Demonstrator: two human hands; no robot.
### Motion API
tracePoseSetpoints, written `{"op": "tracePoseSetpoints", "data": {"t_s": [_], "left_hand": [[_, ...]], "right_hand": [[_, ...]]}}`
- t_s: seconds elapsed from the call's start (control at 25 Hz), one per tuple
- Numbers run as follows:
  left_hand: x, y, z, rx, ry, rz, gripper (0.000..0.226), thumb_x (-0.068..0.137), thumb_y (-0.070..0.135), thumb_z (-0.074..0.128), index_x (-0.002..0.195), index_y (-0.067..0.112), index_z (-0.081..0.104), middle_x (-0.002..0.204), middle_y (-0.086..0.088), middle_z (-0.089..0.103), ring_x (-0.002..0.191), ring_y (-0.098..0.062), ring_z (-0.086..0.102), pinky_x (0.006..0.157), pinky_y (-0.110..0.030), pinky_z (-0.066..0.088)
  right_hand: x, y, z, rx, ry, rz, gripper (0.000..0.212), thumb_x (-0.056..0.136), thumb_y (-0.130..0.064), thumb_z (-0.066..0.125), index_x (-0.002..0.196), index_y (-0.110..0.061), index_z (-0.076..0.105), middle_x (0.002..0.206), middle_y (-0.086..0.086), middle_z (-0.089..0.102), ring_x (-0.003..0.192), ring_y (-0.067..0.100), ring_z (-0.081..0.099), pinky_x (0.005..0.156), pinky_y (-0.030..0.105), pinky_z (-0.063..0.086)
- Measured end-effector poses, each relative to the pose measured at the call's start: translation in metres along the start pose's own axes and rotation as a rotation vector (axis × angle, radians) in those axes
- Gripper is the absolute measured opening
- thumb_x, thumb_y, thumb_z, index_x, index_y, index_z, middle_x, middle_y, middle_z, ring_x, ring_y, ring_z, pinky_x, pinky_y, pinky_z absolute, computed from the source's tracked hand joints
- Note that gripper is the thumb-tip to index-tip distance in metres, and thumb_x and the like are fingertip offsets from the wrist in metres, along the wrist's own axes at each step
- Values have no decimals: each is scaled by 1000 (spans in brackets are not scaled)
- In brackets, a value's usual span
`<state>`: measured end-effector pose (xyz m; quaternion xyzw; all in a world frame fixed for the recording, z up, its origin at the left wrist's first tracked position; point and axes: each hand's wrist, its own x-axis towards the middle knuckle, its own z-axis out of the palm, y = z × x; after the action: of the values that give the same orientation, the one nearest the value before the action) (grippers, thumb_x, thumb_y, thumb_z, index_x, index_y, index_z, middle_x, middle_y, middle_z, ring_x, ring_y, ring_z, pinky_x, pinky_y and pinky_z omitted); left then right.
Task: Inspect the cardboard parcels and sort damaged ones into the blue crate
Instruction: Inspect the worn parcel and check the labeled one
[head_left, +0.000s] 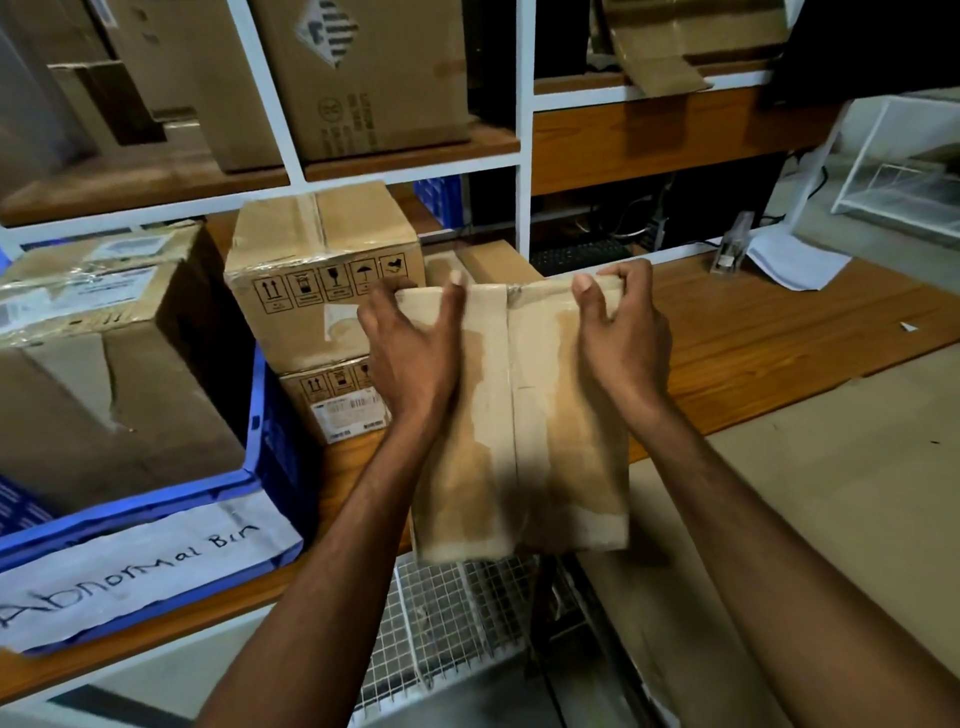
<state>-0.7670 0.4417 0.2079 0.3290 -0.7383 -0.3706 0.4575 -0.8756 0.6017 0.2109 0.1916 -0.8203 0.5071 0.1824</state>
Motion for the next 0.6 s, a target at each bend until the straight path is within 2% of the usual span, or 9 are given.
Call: {"op": "tracePoseSetpoints", "data": {"t_s": [0.12,0.24,0.4,0.52,0.6], "left_hand": [[6,1,3,-66,40,-11,54,94,69,58,123,24,54,127,4,57,107,-13,57,86,-32,50],[7,-3,4,-97,54,-24,42,104,59,47,124,24,56,127,4,60,107,-14,58,88,-37,52],[8,-5,1,-157,105,-65,38,111,44,38,133,22,61,123,16,58,109,-8,57,91,-34,50],[6,-1,3,-116,63,-47,40,106,56,44,125,24,57,122,5,64,108,-15,62,93,-44,54],[2,7,7,-9,37,-58,63,93,73,54,133,24,48,132,4,56,113,-14,55,96,-41,46]], "right_hand": [[5,3,-2,2,37,-36,39,101,-56,53,118,-21,54,75,-17,57,62,-2,54,50,18,36],[8,5,-1,41,22,40,32,106,-51,45,114,-21,55,78,-23,55,65,-8,50,52,15,34],[4,-2,2,41,153,69,28,107,-49,46,106,-23,55,70,-20,53,65,6,56,50,25,31],[2,-14,9,17,85,116,42,101,-61,50,117,-23,50,81,-17,58,74,16,62,58,26,40],[-1,-23,12,-21,101,119,57,90,-72,58,120,-25,44,90,-11,62,76,16,60,65,29,44]]}}
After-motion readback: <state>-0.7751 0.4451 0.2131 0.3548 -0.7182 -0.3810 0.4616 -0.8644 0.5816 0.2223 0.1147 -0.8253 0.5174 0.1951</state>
